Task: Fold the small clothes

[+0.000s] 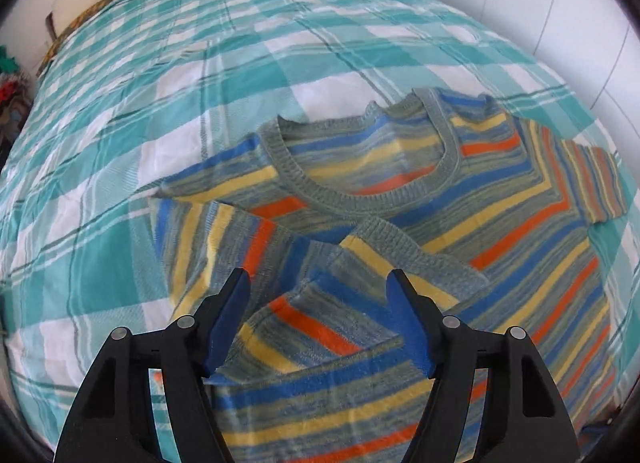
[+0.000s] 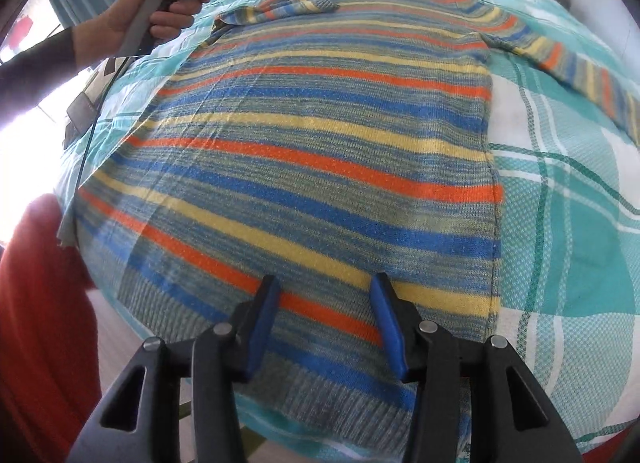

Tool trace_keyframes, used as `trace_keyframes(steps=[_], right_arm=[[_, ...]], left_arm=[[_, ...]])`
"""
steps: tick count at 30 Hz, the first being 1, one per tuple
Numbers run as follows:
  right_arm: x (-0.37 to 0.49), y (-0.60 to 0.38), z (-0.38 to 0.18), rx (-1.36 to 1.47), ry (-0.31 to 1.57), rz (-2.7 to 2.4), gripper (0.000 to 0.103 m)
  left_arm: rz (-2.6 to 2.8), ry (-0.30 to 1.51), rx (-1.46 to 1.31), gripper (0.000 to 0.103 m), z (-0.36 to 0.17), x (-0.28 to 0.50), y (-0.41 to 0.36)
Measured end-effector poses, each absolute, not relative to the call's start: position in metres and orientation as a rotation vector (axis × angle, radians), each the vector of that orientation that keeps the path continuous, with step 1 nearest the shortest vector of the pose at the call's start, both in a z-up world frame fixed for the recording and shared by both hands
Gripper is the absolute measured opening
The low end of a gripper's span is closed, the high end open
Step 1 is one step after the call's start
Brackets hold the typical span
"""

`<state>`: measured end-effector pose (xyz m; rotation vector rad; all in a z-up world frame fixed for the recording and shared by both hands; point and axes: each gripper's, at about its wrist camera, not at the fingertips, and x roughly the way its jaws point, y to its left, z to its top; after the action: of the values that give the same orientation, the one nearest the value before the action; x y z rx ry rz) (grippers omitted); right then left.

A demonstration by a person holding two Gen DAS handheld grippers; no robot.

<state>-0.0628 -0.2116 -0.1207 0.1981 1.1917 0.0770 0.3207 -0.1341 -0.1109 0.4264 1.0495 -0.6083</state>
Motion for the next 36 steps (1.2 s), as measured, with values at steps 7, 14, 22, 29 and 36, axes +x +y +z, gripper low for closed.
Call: trace_keyframes(steps=[7,14,22,29,36], right_arm=[[-0.063,-0.211,-0.122,0.187,1.185,0.082,0.051],[-0.064,-0.211,-0.123,0.199,1.175,0.089,0.052],[-0.066,-0.212,-0.122,0.204,1.169,0.082,0.052],[-0.066,-0.211,-0.122,0.206,1.169,0.079,0.052],[-0.066,-0.211,-0.122,0.21,1.168,0.077,0.052]], left_arm=[[-0.803,1.111,0.338,0.006,-0.093,0.288,-0.098],[-0.878,0.965,0.858,0.044,-0.092,0.178,-0.086],[-0.875,0.915,0.952,0.053,-0.11,0.162,-0.1],[-0.958,0.802,1.083,0.071,-0.11,0.126,-0.117],[-0.821,0.98,0.827,0.003,-0.101,0.172,-0.12]])
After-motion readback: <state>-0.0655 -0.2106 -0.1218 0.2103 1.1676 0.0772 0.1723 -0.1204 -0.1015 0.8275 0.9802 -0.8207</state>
